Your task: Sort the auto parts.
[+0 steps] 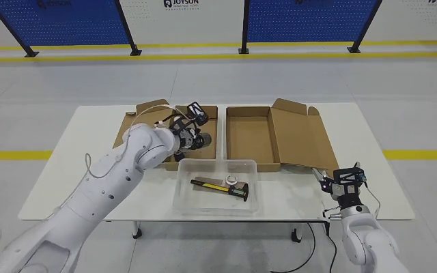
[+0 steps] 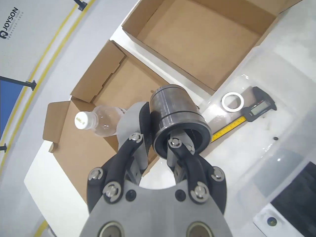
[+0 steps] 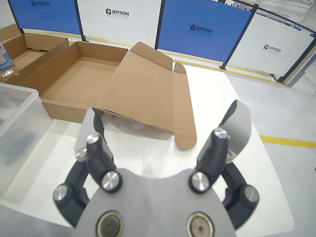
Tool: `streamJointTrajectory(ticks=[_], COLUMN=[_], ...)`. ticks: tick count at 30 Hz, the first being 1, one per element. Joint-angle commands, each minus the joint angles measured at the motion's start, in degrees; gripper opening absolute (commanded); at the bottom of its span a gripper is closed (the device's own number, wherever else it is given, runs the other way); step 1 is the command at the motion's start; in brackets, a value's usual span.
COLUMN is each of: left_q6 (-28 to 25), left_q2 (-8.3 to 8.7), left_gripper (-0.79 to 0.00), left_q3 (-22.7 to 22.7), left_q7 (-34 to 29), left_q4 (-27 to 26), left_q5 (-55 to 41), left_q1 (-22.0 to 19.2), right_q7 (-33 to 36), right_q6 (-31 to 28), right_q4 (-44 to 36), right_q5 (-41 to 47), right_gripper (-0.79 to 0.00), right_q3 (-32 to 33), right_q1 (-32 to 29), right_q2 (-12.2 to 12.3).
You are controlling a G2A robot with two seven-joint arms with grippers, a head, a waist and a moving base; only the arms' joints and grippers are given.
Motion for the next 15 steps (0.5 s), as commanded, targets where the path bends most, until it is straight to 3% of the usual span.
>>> streamJointTrajectory(ticks=[1,15], left_q6=[0.62,2.81], left_q2=[-0.83,-7.21], left_gripper=[-0.785,-0.785], left_q3=[1.68,10.19], left_q7=[-0.18,-2.27], left_q4=[1.53,13.51], left_q5=[1.02,4.16], left_q1=[-0.91,-7.08], right_q7=[0.0,0.0], right_q6=[0.0,0.0], right_q4=[0.0,0.0], right_q5=[0.0,0.0], right_gripper=[0.0,0.0], right_q3=[0.0,0.0], right_q1=[0.0,0.0], right_q2=[0.0,0.0])
